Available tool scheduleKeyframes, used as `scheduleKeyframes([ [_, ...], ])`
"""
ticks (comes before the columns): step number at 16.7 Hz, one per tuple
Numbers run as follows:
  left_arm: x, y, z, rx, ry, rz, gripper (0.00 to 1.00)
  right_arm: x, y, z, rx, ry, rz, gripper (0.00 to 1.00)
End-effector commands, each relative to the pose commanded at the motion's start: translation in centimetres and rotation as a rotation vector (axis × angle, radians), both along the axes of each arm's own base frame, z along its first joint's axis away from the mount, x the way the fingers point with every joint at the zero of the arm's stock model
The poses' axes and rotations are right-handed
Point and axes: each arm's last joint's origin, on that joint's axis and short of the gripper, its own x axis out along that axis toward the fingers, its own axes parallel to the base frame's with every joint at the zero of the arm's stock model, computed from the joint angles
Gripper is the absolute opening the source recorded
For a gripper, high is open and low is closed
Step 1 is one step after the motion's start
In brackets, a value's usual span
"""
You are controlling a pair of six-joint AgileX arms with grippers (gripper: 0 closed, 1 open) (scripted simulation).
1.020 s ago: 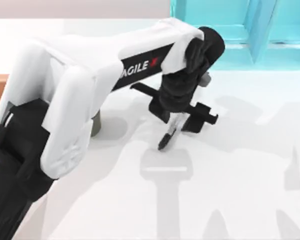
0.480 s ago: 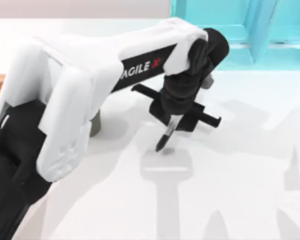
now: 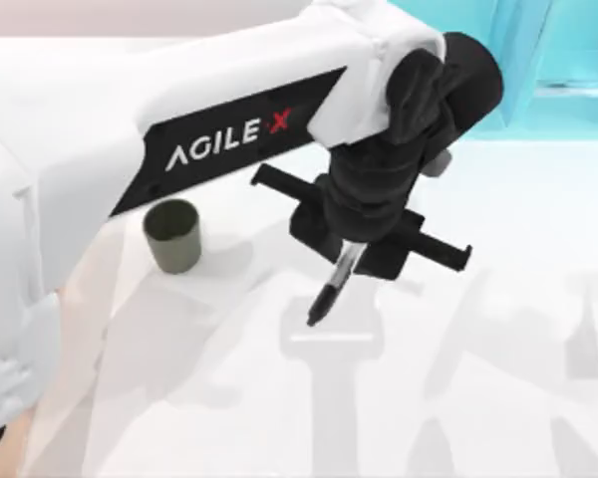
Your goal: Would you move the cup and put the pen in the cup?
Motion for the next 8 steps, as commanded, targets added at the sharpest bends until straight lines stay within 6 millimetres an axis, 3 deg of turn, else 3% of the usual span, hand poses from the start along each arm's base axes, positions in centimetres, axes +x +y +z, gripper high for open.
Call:
scheduleKeyframes([
  [8,0.16,0.43,0.35,-0.019,-0.017,0.008,0.00,0.00,0.00,0.00,0.000,0.000,0.000,1.00],
])
